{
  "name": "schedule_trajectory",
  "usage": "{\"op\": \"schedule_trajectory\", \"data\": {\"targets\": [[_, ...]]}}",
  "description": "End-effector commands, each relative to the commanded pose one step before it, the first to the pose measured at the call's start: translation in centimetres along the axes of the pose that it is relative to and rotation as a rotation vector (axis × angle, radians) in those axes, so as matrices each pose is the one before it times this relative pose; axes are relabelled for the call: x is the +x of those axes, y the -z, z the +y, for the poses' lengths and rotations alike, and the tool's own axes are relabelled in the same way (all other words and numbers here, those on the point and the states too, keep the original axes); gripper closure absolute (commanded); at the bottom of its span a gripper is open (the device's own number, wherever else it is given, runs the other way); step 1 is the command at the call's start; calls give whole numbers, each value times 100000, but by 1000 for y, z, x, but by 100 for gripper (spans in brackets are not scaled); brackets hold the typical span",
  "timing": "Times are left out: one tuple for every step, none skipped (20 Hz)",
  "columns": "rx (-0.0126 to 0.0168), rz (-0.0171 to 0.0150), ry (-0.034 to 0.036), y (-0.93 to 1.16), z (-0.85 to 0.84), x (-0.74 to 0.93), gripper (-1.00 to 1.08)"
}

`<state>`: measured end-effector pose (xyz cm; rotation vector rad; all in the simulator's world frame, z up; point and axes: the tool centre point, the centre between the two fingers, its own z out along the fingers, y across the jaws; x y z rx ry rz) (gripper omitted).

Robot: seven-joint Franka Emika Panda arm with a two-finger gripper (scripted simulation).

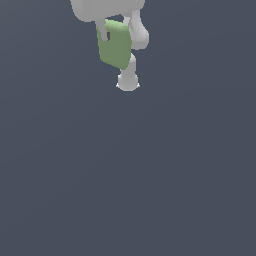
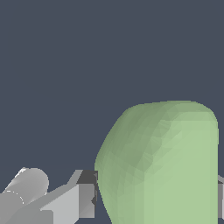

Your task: Pick up the object and move it to a goal position.

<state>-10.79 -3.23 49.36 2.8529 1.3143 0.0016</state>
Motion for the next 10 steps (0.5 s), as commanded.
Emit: {"op": "schedule_trajectory", "data": {"targets": [[92,-69,-47,1373,-295,-104,108],[0,0,0,420,-79,-17,108],[0,0,0,368,-67,-13,108],[-6,-8,-48,316,-44,-25,108],[0,0,0,265,-45,-7,108],[0,0,0,214,-35,-5,108],[0,0,0,164,-26,-3,108],[0,0,0,116,-18,-2,108],[0,0,0,69,-11,-1,108],[0,0,0,23,-4,0,108]]}}
